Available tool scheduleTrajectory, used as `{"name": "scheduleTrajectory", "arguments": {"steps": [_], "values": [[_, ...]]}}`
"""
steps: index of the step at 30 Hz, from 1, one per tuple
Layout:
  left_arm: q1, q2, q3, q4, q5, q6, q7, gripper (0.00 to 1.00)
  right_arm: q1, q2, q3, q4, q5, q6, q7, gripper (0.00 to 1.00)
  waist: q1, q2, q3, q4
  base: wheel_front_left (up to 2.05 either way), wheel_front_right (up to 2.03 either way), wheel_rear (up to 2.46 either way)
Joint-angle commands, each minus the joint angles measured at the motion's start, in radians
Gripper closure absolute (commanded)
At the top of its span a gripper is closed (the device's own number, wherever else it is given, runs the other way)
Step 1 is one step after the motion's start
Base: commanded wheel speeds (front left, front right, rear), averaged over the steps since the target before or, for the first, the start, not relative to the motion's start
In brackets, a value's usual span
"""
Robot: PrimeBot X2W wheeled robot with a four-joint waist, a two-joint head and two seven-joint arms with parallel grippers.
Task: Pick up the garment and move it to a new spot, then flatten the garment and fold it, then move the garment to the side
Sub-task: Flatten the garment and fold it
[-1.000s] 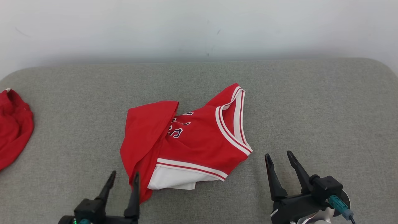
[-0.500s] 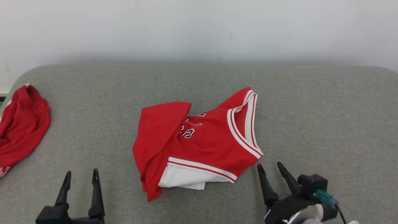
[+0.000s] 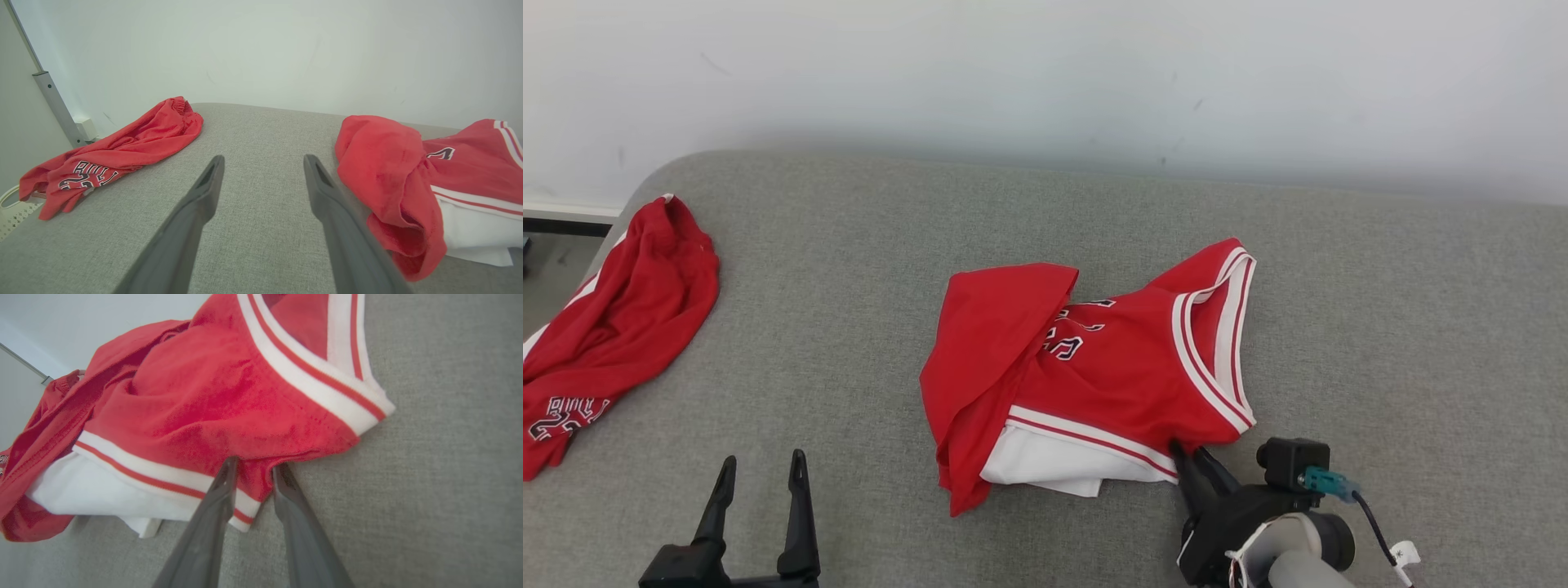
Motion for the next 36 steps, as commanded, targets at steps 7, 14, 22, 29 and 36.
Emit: {"name": "scheduleTrajectory", "arguments": {"steps": [7, 14, 22, 29, 36], "values": [[0.02, -0.018, 0.007, 0.012, 0.008, -0.01, -0.004, 0.0, -0.067, -0.046, -0.072, 0.048, -0.083, -0.002, -0.054, 1.0, 0.0, 0.0, -0.016, -0.029, 0.0, 0.0, 0.0], [0.031, -0.036, 0.013, 0.019, 0.014, -0.019, -0.004, 0.0, 0.011, -0.148, -0.227, -0.112, -0.185, -0.002, -0.052, 1.0, 0.0, 0.0, -0.025, -0.075, 0.0, 0.0, 0.0], [0.022, -0.052, 0.017, 0.033, 0.029, -0.034, -0.004, 0.0, 0.102, -0.197, -0.387, -0.311, -0.277, -0.002, 0.024, 1.0, 0.0, 0.0, -0.026, -0.103, 0.0, 0.0, 0.0], [0.013, -0.07, 0.028, 0.046, 0.037, -0.048, -0.004, 0.0, 0.19, -0.141, -0.461, -0.45, -0.386, -0.002, 0.153, 0.0, 0.0, 0.0, -0.025, -0.095, 0.0, 0.0, 0.0], [0.004, -0.076, 0.032, 0.046, 0.053, -0.053, -0.004, 0.0, 0.226, -0.069, -0.554, -0.597, -0.545, -0.002, 0.055, 0.0, 0.0, 0.0, -0.015, -0.104, 0.0, 0.0, 0.0]]}}
